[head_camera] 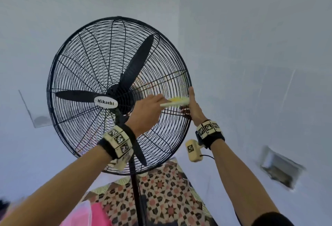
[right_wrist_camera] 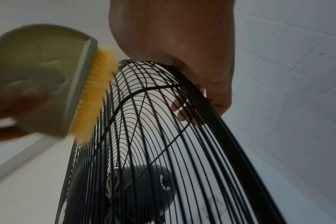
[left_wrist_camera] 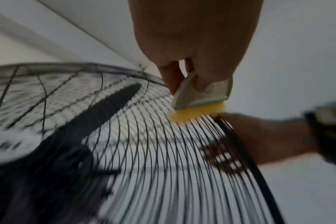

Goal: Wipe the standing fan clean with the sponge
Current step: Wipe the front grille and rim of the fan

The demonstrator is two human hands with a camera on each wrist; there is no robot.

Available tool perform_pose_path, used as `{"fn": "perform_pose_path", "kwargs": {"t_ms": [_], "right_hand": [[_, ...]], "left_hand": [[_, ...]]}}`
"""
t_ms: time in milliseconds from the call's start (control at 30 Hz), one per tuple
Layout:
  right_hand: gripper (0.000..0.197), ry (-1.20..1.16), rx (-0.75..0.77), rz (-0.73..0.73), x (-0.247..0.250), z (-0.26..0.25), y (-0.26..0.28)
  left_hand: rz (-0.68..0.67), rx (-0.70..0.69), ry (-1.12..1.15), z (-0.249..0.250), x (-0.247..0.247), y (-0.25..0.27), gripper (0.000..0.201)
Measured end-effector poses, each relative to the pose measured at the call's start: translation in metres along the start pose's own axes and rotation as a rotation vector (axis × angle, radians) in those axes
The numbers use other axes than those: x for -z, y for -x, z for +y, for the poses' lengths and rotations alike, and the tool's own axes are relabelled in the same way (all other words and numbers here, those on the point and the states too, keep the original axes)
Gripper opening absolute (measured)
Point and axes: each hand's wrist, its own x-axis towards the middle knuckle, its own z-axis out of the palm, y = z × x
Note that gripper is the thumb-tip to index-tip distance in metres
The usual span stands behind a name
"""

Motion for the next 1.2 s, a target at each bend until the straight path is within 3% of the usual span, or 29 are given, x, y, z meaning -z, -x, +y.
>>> {"fn": "perform_pose_path", "kwargs": {"t_ms": [100,233,300,400,533,667,733,833,933,1000,1133,1200], "right_hand": [[0.128,-0.07,-0.005,-0.025,0.004,0.004,-0.002],[0.108,-0.135,0.034,-0.047,0.003,0.0,0.0],[0.093,-0.227,0.017,-0.058,0.003,0.001,0.0],[0.079,-0.357,0.056,-0.137,0.005,0.006,0.001],[0.058,-0.527,0.065,-0.233,0.013,0.011,-0.004],[0.064,-0.428,0.0,-0.359,0.017,0.024,-0.018],[0.061,-0.39,-0.028,-0.397,0.019,0.026,-0.023],[0.065,-0.382,-0.015,-0.393,0.021,0.025,-0.021],[0.083,-0.377,-0.004,-0.379,0.021,0.03,-0.022],[0.083,-0.376,-0.014,-0.357,0.024,0.032,-0.017],[0.073,-0.379,-0.016,-0.388,0.024,0.028,-0.013],[0.069,-0.361,-0.016,-0.406,0.023,0.022,-0.009]], "left_hand": [[-0.088,-0.052,-0.002,0.006,-0.003,0.014,0.025],[0.03,0.102,-0.186,0.003,0.039,-0.062,0.027],[0.032,0.115,-0.243,0.004,0.05,-0.086,0.03],[-0.078,0.106,-0.235,0.019,0.037,-0.059,0.027],[-0.288,-0.025,-0.223,0.048,0.013,0.002,0.04],[-0.086,0.136,-0.333,0.035,0.05,-0.062,0.036],[-0.057,0.192,-0.41,0.031,0.065,-0.085,0.03],[-0.164,0.121,-0.413,0.049,0.05,-0.066,0.037],[-0.339,0.032,-0.372,0.074,0.025,-0.017,0.041],[-0.375,0.052,-0.374,0.08,0.024,-0.014,0.042],[-0.153,0.211,-0.481,0.078,0.06,-0.081,0.036],[-0.13,0.196,-0.551,0.077,0.073,-0.105,0.032]]}}
